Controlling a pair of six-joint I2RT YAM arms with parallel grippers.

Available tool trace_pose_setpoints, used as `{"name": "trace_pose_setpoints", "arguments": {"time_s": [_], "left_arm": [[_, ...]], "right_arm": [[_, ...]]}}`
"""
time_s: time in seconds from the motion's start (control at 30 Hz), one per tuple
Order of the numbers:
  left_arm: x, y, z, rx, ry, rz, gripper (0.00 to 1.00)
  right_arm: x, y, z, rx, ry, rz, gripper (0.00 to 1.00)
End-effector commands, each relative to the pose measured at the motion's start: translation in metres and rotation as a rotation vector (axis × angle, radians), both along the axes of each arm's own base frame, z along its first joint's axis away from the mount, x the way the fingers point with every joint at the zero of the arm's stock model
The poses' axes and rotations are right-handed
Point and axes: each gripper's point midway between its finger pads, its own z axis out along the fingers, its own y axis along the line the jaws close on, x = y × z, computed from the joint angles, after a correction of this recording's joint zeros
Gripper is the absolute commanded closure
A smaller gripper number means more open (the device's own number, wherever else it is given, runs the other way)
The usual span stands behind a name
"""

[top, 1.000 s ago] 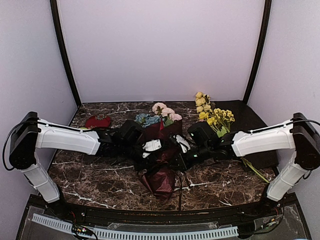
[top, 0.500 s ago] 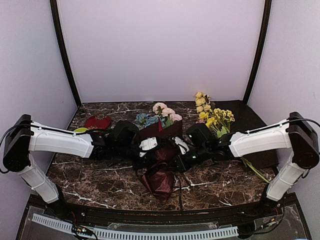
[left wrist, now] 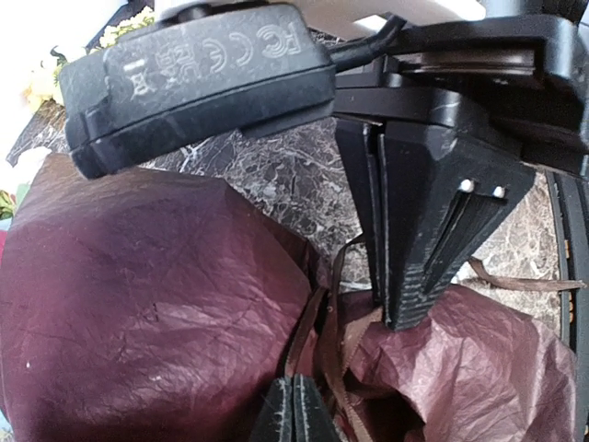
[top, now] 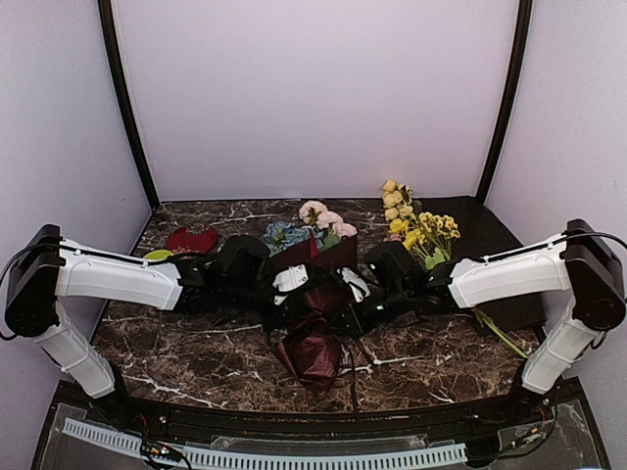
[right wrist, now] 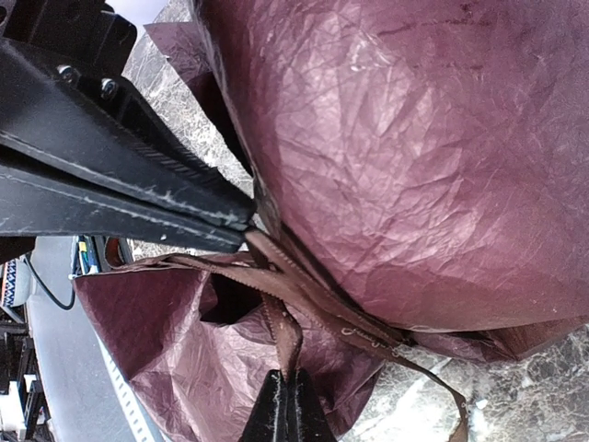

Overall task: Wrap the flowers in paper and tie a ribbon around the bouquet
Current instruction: Cross the ribbon over the folded bouquet.

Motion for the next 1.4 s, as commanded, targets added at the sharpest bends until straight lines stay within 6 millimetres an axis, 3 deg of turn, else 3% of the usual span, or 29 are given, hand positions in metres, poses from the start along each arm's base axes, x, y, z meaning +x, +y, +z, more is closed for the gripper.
{"name": "trace_pose_setpoints", "arguments": {"time_s": [0.0,0.1,0.43,0.87,1.23,1.37], "left_arm": [[-0.011,-0.005,0.027,-0.112,-0.003,-0.033,1.0],[-0.015,-0.007,0.034,-0.157,0.004,-0.044,1.0],[-0.016,-0.01,0.029,-0.167,0.037,-0.041,1.0],[-0.026,-0.011,0.008,-0.168,0.125,-0.051,1.0],[-0.036,0.007,0.035,-0.14,0.049,-0.1,0.44],[-0.035,0.019,0.04,-0.141,0.018,-0.082,0.41]], "right_arm": [[0.002,0.016,0.023,0.073,-0.039,0.018,1.0],[0.006,0.023,0.031,0.101,-0.051,0.02,1.0],[0.018,0.038,0.035,0.14,-0.046,-0.013,1.0],[0.034,0.044,0.022,0.144,-0.021,-0.105,1.0],[0.035,0.042,0.017,0.137,-0.019,-0.11,1.0],[0.035,0.041,0.015,0.134,-0.016,-0.11,1.0]]}}
